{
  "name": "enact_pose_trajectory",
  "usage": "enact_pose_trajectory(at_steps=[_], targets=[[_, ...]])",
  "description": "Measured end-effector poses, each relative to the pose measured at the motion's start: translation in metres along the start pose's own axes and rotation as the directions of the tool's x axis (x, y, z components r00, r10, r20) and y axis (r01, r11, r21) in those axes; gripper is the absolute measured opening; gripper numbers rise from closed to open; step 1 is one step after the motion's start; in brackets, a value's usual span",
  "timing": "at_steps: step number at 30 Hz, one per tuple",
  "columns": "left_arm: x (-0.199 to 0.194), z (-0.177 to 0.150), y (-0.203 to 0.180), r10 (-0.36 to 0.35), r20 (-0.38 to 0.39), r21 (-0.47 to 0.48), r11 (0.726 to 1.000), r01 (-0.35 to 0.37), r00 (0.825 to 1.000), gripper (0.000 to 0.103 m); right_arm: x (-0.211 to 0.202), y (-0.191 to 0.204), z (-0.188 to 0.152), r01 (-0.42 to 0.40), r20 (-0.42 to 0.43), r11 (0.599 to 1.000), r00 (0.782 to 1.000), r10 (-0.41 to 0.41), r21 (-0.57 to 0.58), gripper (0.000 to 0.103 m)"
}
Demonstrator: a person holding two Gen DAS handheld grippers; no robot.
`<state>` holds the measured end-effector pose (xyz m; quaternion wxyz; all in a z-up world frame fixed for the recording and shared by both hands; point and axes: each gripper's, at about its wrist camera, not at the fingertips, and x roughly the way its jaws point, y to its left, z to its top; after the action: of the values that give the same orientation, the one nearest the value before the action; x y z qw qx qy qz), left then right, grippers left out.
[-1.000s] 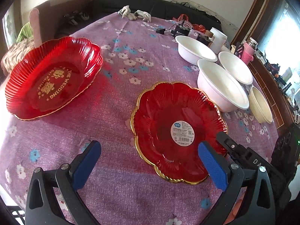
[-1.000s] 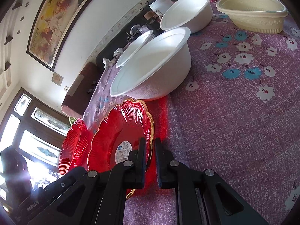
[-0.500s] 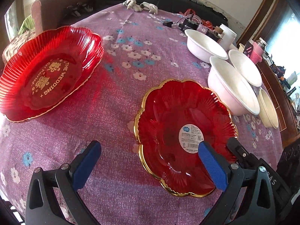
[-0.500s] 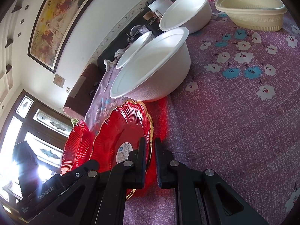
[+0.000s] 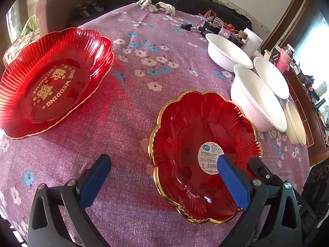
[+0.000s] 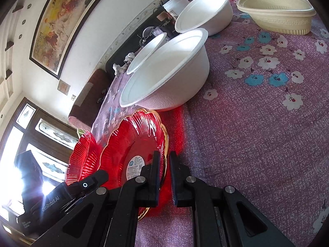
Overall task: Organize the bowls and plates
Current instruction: 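Slide the small red plate with the right gripper onto the large red plate, then grasp the stacked red plates' rim with the left gripper while the right gripper holds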
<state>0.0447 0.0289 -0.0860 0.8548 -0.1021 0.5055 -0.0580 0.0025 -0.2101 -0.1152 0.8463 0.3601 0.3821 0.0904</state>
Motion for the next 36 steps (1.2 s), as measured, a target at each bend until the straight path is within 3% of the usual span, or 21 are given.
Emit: enact_pose_trajectory(at_steps=[4, 7, 12, 19, 36], targets=[[0.003, 0.000, -0.002, 0.006, -0.011, 0.014, 1.000, -0.006, 1.000, 0.084, 0.000, 0.000, 0.000, -0.001, -0.003, 1.000, 1.000, 0.001, -0.001, 0.009], [0.006, 0.000, 0.000, 0.003, -0.014, 0.012, 1.000, -0.003, 1.000, 0.078, 0.001, 0.000, 0.001, 0.000, -0.011, 1.000, 1.000, 0.000, -0.004, 0.010], [0.006, 0.001, -0.001, 0.020, -0.001, 0.032, 0.999, -0.020, 1.000, 0.058, 0.005, 0.000, 0.001, -0.009, -0.046, 1.000, 0.999, 0.009, 0.001, 0.011], [0.006, 0.002, 0.001, 0.033, 0.000, 0.053, 0.998, -0.033, 0.999, 0.019, 0.012, 0.001, 0.005, -0.014, -0.070, 1.000, 0.997, 0.015, 0.013, 0.011], [-0.003, -0.005, 0.004, 0.030, 0.013, 0.060, 0.998, -0.030, 0.999, 0.017, 0.010, 0.011, 0.002, 0.046, -0.055, 0.998, 0.997, -0.047, -0.031, 0.007]])
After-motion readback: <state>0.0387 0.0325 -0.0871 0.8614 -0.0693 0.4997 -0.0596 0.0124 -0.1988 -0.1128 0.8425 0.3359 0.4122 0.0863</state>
